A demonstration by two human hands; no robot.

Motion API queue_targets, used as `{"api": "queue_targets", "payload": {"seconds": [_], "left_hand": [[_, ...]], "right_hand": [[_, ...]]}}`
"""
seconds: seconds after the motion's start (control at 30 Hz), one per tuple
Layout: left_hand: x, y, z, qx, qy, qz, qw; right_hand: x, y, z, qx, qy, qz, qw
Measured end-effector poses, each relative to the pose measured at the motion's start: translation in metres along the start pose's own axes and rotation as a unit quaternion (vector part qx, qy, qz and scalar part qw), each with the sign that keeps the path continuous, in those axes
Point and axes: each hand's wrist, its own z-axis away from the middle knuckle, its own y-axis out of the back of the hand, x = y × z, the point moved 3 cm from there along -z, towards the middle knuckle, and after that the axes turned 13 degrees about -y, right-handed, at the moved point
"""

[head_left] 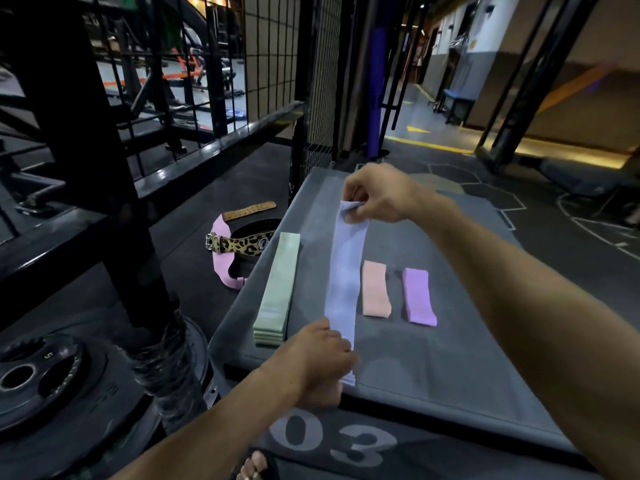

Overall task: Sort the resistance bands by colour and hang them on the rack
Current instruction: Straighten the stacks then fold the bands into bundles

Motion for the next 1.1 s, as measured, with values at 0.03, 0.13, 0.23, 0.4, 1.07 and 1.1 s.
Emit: {"api": "queue_targets", "payload": {"seconds": [0.03,0.13,0.23,0.4,1.07,1.1], "left_hand": [[0.001,0.001,-0.001,0.008,-0.005,-0.010,1.000],[0.000,-0.011,-0.005,0.072,-0.009,-0.034,0.997],[-0.011,-0.010,-0.003,0.103,0.016,0.031,0.994],[-0.057,0.038,0.030,0.470,0.198,0.271,0.816],[-0.108,0.074,0.040,0.532,0.131,0.487,0.680],[-0.108,0.074,0.040,0.530,0.130,0.484,0.684]], "right_hand": [[-0.001,0.005,0.003,0.001,0.006,-0.003,1.000],[-0.004,0.012,0.012,0.005,0.022,-0.031,0.999],[-0.007,0.012,0.024,0.002,0.040,-0.058,0.998],[-0.013,0.005,0.045,0.029,0.089,-0.096,0.991],[-0.012,-0.011,0.065,0.079,0.130,-0.111,0.982],[-0.011,-0.011,0.065,0.077,0.127,-0.120,0.982]]}}
